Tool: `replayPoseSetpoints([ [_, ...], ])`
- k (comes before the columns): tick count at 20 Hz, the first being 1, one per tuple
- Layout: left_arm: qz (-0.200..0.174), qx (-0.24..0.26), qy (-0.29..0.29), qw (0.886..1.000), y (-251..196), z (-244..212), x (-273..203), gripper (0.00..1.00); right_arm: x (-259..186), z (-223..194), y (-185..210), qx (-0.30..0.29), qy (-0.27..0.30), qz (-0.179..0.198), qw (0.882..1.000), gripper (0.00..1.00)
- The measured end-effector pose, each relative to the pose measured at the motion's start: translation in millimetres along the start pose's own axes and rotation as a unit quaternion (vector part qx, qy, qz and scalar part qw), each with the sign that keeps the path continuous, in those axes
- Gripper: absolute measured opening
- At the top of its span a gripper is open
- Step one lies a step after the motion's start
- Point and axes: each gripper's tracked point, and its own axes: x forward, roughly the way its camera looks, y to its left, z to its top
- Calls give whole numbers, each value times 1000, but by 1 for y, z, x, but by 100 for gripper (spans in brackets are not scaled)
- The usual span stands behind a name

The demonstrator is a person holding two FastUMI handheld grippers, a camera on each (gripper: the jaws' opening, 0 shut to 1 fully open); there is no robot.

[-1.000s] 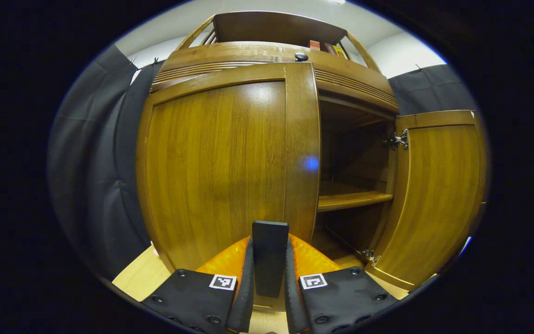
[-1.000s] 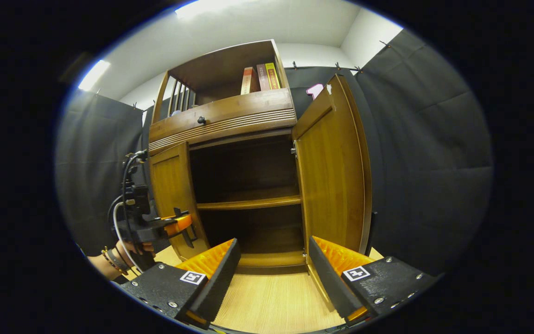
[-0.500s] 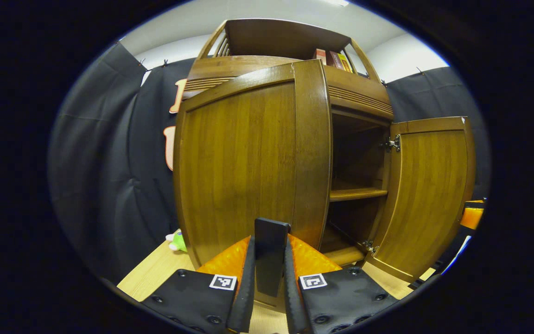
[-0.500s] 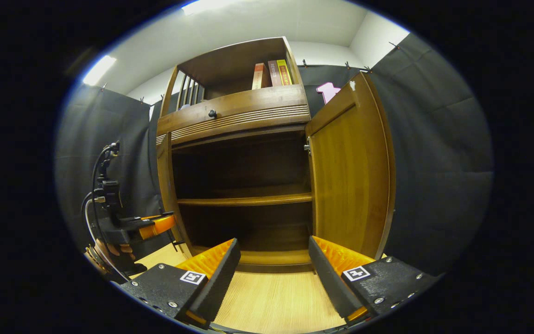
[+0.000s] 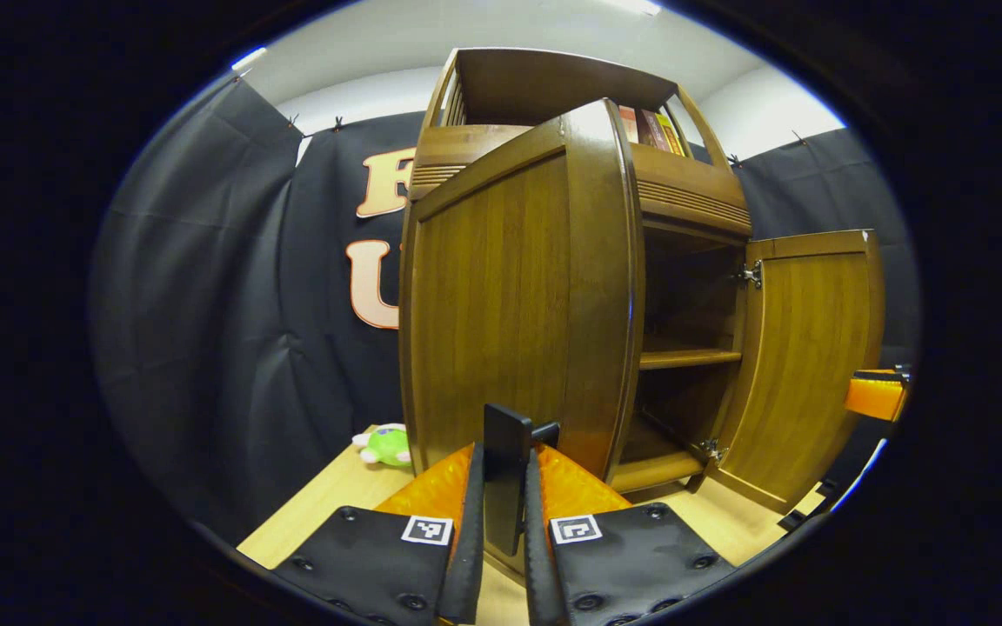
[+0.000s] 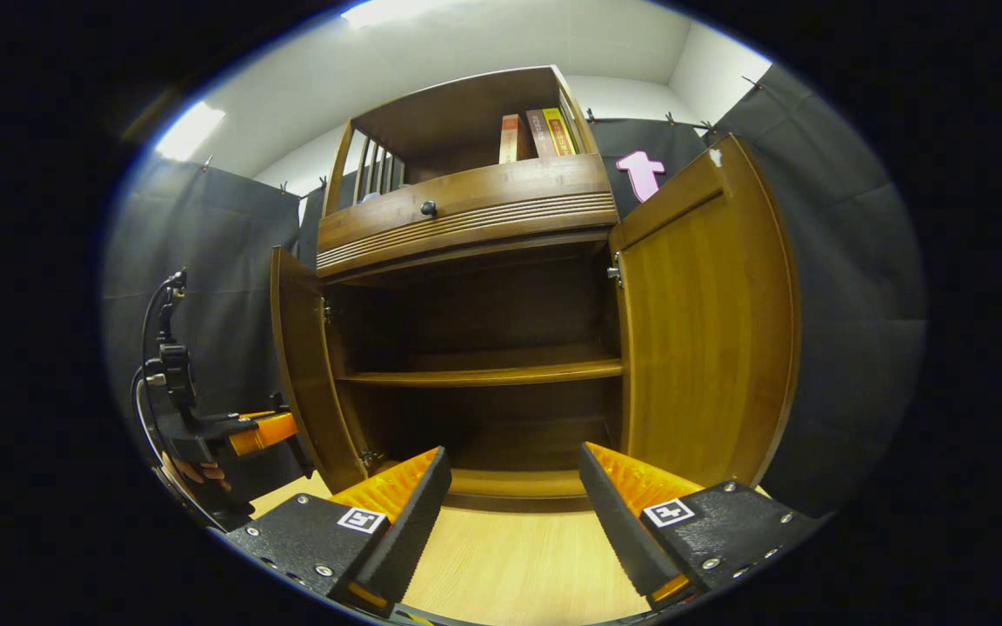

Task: Open the right door of the double-door shoe cabinet with the right hand, and open the left door with the left hand.

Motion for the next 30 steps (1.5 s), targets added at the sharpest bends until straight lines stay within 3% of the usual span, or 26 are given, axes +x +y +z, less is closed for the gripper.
replayPoseSetpoints([
  [7, 25, -10, -5, 1000, 43, 1, -20, 23, 11, -2, 25, -3, -1, 22, 1000, 92],
  [16, 41, -33, -22, 998, 103, -1, -31, 22, 16, -3, 39, 2, -6, 21, 1000, 92],
  [30, -52, -22, -37, 998, 172, 1, -31, 24, 20, -9, 47, -2, -2, 14, 1000, 92],
])
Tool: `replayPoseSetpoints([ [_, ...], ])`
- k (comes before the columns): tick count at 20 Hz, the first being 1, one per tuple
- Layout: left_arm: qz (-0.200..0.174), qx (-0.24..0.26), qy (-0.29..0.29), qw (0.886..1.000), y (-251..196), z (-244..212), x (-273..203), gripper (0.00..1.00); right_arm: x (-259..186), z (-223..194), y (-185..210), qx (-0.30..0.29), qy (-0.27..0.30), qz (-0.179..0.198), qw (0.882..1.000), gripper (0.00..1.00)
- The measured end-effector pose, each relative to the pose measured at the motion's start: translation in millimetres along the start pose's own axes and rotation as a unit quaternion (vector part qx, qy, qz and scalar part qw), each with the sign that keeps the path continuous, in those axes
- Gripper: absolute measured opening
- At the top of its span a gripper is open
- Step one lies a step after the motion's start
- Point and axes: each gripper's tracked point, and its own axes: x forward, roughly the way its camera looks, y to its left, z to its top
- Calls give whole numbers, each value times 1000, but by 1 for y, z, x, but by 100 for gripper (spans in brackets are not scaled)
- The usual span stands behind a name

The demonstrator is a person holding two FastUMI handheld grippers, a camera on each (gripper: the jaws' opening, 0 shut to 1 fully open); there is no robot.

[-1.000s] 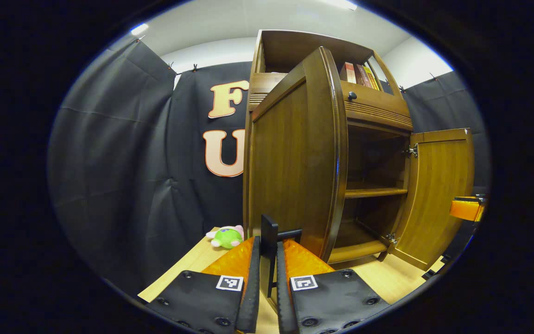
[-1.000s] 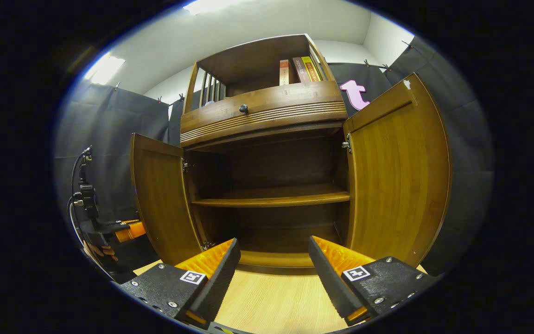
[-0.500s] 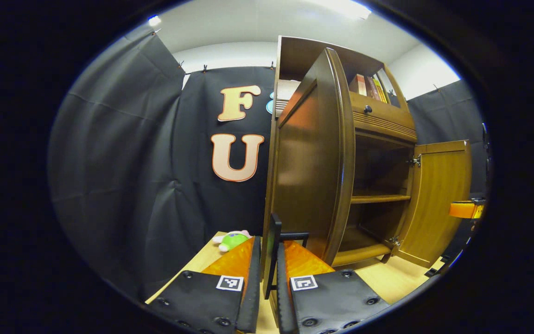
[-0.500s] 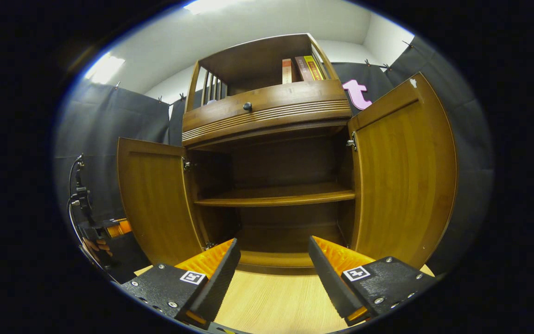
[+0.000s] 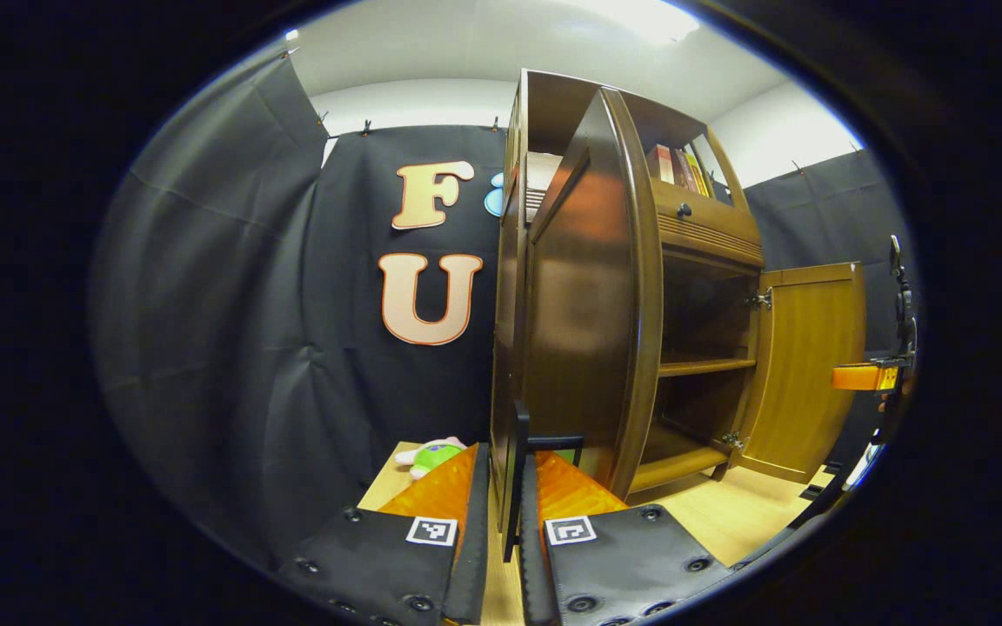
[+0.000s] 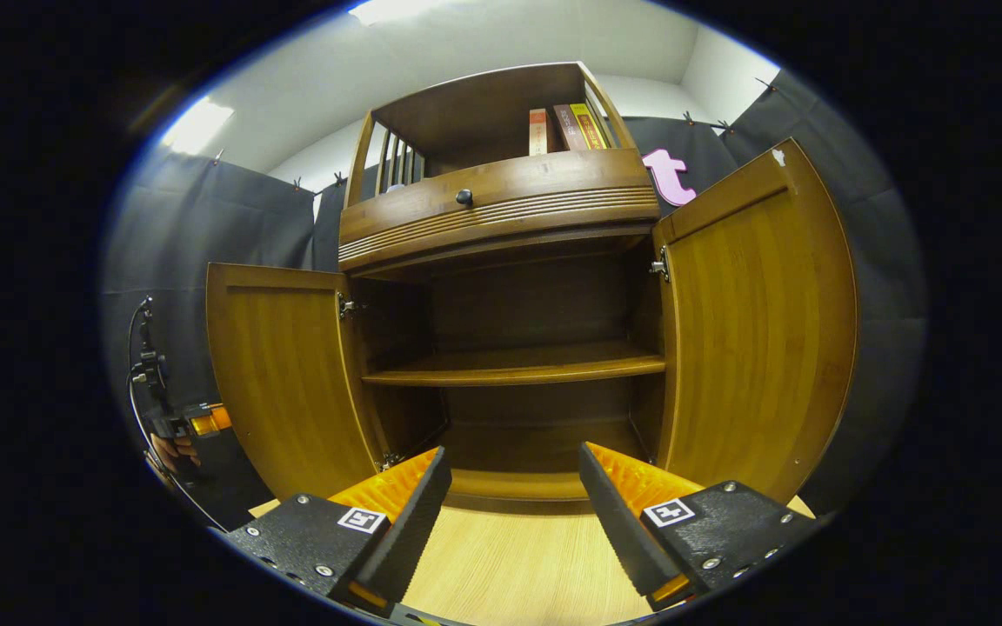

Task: Open the right door of the double-door shoe cabinet with the right hand, and open the left door with the left hand.

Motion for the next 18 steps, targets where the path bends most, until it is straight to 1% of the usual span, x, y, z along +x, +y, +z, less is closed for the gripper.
replayPoseSetpoints([
  [3, -30, -18, 0, 999, 14, 0, 1, 24, -1, -2, -4, -7, 0, -11, 1000, 92],
  [5, -50, -42, 3, 998, 17, -1, 1, 23, -3, -5, -5, -12, 1, -20, 1000, 92],
  [8, -61, -45, 0, 997, 16, 0, -1, 24, -8, -8, 1, 1, 0, -21, 1000, 92],
  [10, -55, -40, 11, 998, 16, -7, -9, 23, -11, -8, 0, 2, 0, -25, 1000, 92],
  [12, -43, -33, 19, 998, 19, -12, -28, 23, -14, -9, -1, 1, -3, -29, 1000, 92],
  [14, -9, -22, 24, 999, 27, -10, -51, 24, -14, -9, -5, 3, -1, -32, 999, 92],
  [16, 16, -14, 12, 1000, 27, 7, -79, 24, -10, -11, -7, 4, 0, -32, 999, 92],
  [18, 25, -11, -15, 1000, 10, 36, -96, 23, -5, -15, -7, 5, 4, -25, 1000, 92],
])
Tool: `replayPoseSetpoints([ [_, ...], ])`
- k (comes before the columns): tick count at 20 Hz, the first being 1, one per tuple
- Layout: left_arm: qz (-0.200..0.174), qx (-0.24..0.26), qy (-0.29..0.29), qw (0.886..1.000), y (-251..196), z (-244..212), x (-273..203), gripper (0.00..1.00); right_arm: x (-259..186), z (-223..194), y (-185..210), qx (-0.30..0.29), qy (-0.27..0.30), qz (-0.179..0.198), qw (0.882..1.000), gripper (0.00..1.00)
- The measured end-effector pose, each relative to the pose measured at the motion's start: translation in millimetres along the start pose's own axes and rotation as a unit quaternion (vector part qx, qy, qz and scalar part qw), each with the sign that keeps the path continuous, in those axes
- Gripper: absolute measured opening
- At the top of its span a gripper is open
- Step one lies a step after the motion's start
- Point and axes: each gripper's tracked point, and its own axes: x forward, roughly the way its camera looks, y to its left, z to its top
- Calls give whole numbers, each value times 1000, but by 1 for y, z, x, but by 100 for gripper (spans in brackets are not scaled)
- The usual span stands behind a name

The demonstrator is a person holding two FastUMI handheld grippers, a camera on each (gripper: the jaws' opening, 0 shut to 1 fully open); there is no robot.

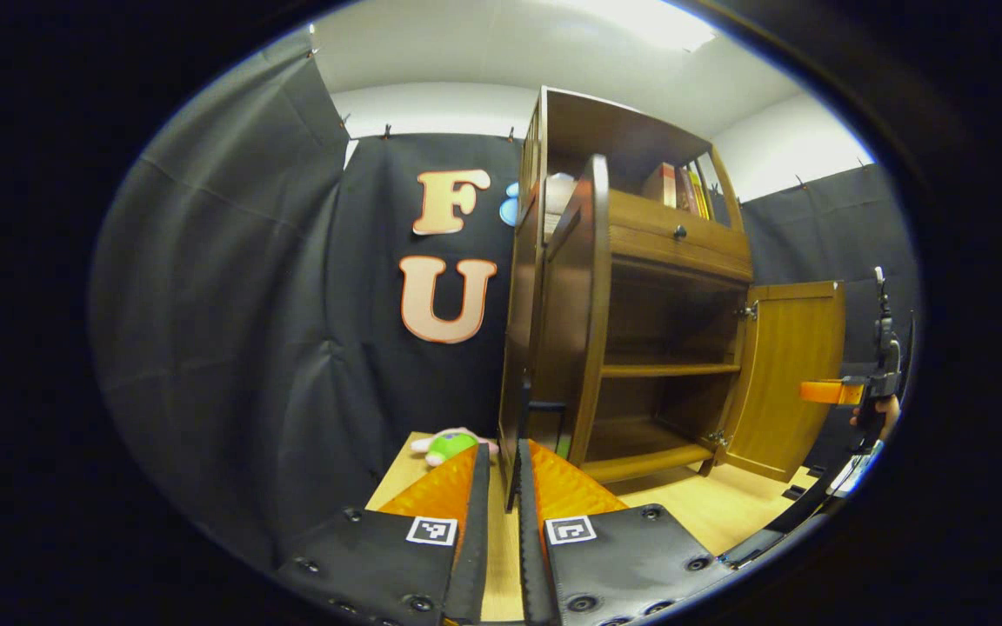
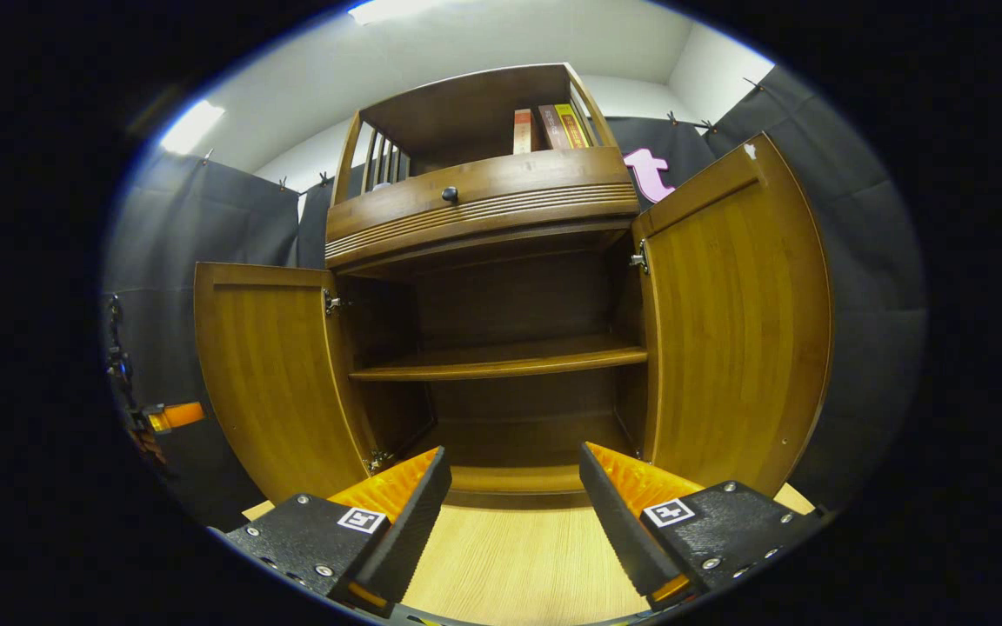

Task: Open the right door of the double-door shoe cabinet with the right hand, and open the left door with the left hand.

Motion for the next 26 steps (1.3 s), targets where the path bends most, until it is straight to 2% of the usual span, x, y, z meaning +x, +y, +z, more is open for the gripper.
replayPoseSetpoints([
  [2, 22, 16, -13, 1000, -11, 14, -4, 24, 6, -4, -1, 5, 8, 6, 1000, 92],
  [4, 23, 22, -25, 999, -41, 27, 6, 23, 10, 0, 1, 13, 5, 18, 1000, 92],
  [8, -48, -17, -18, 999, -133, 34, 38, 23, 15, 11, -15, 13, -7, 20, 1000, 92],
  [11, -55, -14, -20, 998, -182, 41, 69, 24, 13, 21, -36, 14, -12, 12, 1000, 92],
  [13, -32, -11, -22, 999, -197, 41, 89, 23, 9, 25, -50, 6, -18, 2, 1000, 92],
  [14, -15, -6, -23, 1000, -200, 39, 97, 23, 6, 28, -55, 1, -21, -2, 1000, 80],
  [16, 3, -11, -22, 1000, -213, 25, 112, 23, 2, 27, -63, -10, -24, -8, 1000, 81],
  [17, 12, -18, -22, 1000, -220, 18, 120, 28, 0, 28, -67, -18, -25, -11, 999, 92],
  [18, 18, -23, -20, 999, -226, 11, 127, 28, -1, 28, -72, -26, -27, -16, 999, 87],
  [20, 26, -19, -8, 999, -236, -5, 136, 29, -1, 27, -81, -35, -22, -20, 999, 100],
  [21, 32, -12, -3, 999, -238, -11, 138, 29, 0, 29, -84, -34, -22, -19, 999, 100],
  [22, 35, -6, -1, 999, -239, -16, 139, 28, 0, 30, -87, -33, -22, -20, 999, 92],
  [26, 36, 8, 8, 999, -244, -26, 140, 47, 4, 29, -92, -36, -20, -23, 999, 92],
])
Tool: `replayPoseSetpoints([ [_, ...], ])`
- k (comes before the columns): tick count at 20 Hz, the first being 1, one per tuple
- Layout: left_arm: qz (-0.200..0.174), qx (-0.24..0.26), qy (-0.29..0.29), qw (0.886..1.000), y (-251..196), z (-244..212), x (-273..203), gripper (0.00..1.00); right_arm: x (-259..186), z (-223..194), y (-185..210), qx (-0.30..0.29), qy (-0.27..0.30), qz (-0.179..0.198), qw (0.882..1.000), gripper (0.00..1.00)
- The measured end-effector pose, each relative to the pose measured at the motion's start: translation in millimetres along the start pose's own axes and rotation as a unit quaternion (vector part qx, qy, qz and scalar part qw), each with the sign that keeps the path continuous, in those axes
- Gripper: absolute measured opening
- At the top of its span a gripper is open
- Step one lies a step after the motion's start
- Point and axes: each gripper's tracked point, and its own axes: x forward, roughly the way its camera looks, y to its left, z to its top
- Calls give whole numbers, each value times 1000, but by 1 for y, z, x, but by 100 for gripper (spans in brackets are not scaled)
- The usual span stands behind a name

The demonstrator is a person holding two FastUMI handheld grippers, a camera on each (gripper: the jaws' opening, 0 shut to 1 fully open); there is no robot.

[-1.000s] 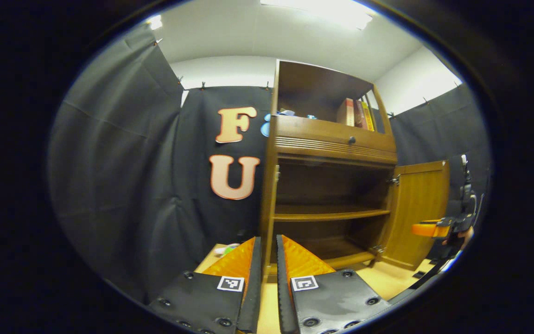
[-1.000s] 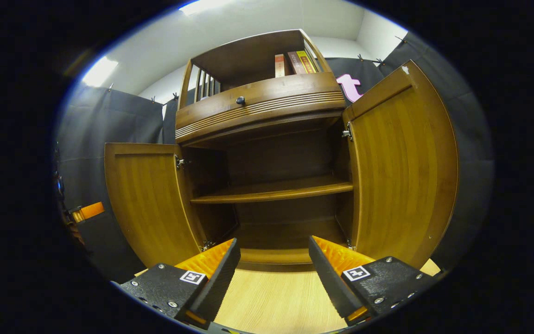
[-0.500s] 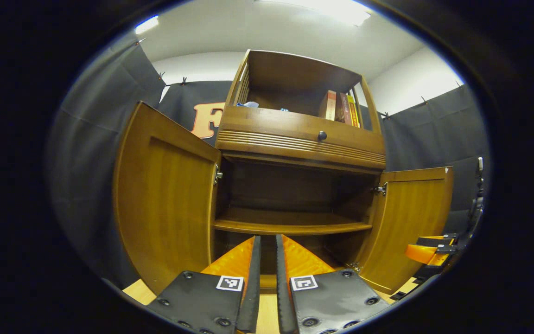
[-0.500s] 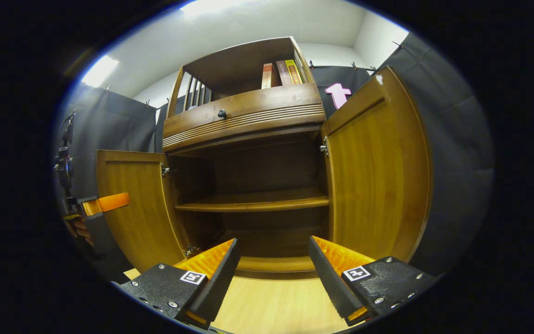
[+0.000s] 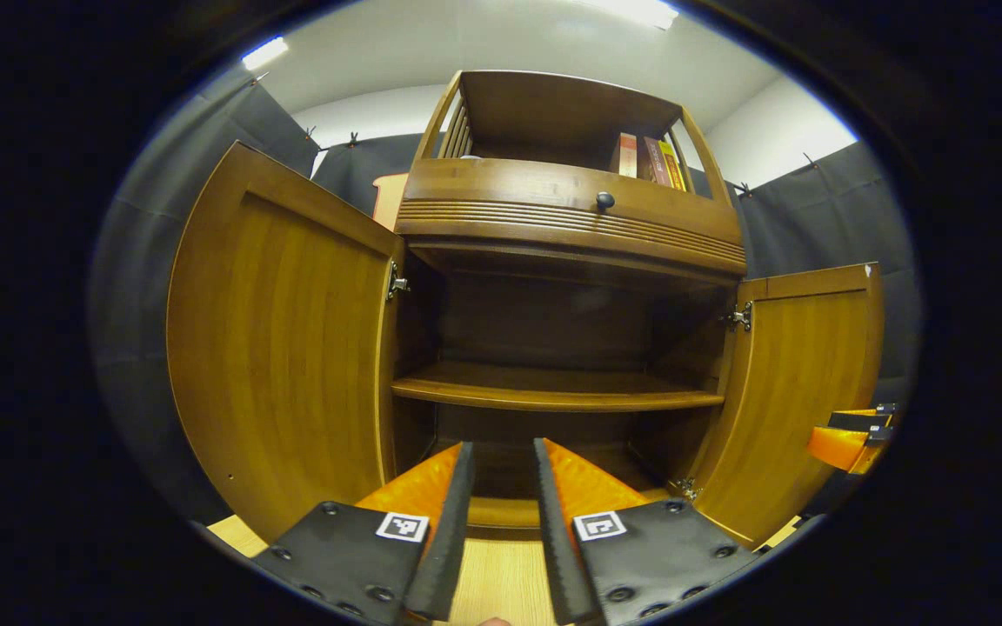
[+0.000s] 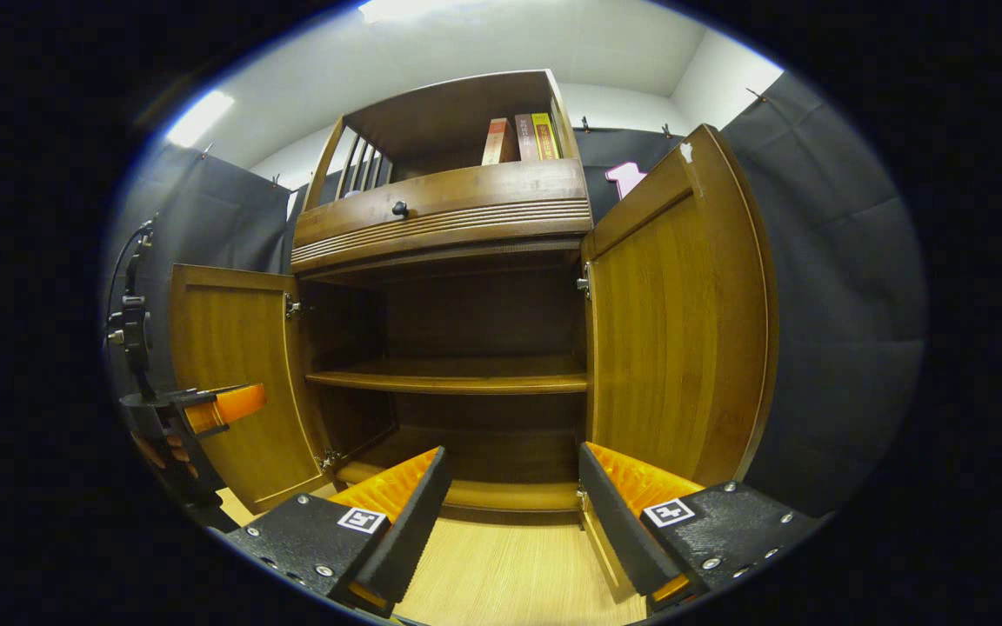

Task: Open the right door of the double-door shoe cabinet with the right hand, and open the left door with the left hand.

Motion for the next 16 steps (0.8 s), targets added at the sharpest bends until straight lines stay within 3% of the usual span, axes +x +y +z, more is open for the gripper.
replayPoseSetpoints([
  [6, 2, -12, -4, 1000, 9, 4, -4, 84, 5, -10, 7, 0, 6, 4, 1000, 92],
  [8, 21, -22, -8, 999, 19, 4, -4, 99, 6, -12, 10, -1, 9, 7, 1000, 92],
  [16, 58, -5, -7, 998, 50, -6, -4, 95, 15, -17, 22, 1, 14, 17, 1000, 92],
])
